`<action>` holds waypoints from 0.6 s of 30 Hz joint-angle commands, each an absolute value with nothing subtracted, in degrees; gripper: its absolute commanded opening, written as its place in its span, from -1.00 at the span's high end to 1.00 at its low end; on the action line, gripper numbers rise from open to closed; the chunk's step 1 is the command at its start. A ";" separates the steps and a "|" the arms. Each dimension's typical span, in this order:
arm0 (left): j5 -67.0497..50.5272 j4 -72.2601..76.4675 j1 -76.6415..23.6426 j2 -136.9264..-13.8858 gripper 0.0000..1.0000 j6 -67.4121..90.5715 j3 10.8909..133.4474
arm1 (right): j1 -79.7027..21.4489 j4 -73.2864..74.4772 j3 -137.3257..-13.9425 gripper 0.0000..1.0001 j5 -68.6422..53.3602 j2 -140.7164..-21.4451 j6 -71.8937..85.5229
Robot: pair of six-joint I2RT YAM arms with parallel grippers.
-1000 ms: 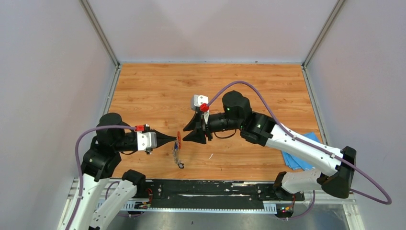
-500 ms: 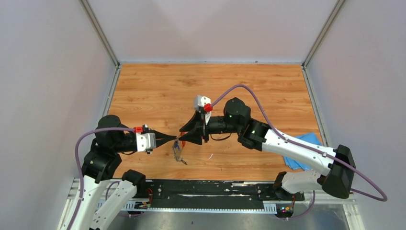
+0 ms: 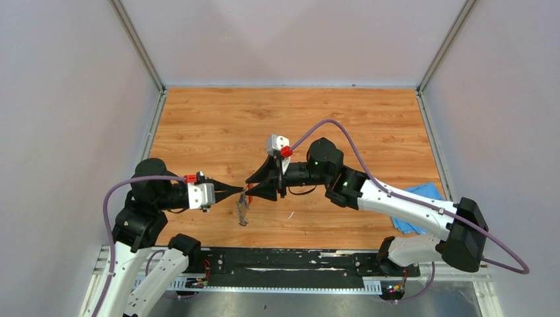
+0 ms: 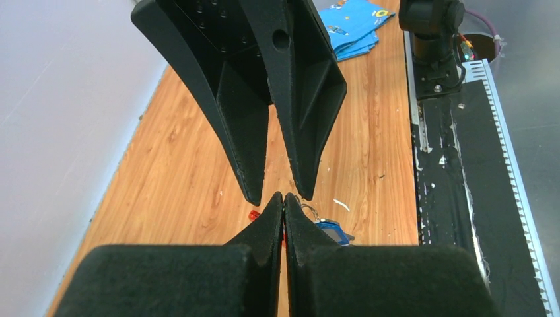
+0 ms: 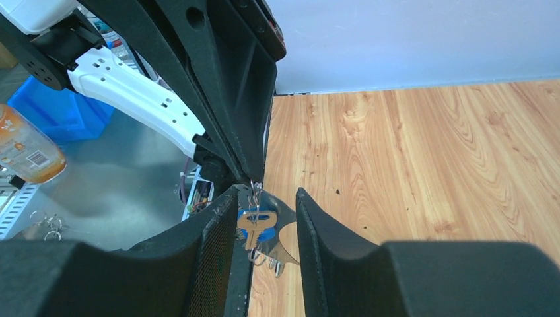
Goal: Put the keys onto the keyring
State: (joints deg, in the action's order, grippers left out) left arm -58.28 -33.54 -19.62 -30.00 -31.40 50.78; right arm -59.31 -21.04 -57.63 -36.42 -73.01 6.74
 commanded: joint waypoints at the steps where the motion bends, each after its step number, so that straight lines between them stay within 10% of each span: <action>1: -58.85 -33.17 -19.60 -29.97 1.00 -32.12 52.47 | -59.56 -24.09 -56.20 0.19 -36.83 -72.67 7.40; 18: -58.28 -33.05 -19.60 -29.20 1.00 -32.35 51.99 | -59.68 -24.91 -56.63 0.47 -38.66 -75.72 9.45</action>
State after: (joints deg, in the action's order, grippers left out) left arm -58.24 -33.50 -19.62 -29.89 -31.55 50.78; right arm -59.37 -24.49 -56.49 -37.54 -75.18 9.08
